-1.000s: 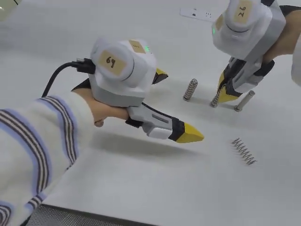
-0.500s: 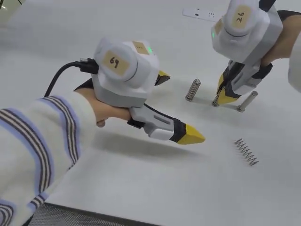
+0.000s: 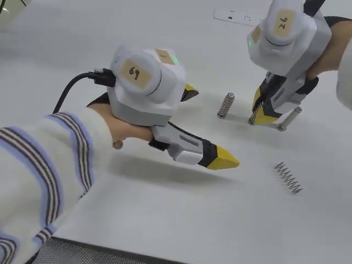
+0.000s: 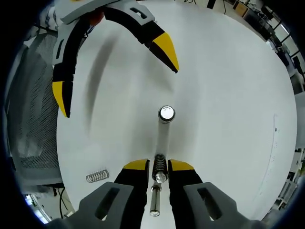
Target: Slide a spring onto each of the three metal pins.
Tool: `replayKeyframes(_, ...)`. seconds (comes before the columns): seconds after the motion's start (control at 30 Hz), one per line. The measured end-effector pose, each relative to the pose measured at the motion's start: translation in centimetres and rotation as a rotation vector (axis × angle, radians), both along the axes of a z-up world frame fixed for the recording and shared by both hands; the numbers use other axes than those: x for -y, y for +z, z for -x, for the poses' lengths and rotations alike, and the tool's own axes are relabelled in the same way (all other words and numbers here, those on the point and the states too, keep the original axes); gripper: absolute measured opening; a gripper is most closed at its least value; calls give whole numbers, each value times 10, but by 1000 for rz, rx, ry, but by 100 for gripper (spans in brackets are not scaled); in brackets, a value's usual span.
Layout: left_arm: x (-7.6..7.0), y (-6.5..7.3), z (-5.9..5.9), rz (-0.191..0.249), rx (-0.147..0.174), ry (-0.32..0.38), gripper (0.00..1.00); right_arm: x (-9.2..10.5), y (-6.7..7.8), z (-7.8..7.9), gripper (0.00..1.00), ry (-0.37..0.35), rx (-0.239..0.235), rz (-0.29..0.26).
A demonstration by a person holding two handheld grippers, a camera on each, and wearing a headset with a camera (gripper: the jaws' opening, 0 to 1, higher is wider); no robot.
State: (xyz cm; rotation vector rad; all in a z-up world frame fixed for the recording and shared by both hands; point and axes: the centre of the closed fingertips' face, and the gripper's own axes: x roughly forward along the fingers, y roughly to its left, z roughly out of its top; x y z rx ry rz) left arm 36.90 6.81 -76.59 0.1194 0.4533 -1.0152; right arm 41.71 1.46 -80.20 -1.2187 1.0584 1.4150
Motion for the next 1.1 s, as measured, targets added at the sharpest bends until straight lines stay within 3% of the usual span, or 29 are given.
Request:
replayKeyframes(0.5,2,-4,5,-16,-12,-18,91,3,14,-3,15,-7,22,-13)
replayKeyframes(0.83,5,-4,11,-14,-20,-38,87,3,31,2,19,-16,47,-55)
replayKeyframes(1.1,1,-5,10,-13,-32,-26,90,5,53,10,21,-48,61,-101)
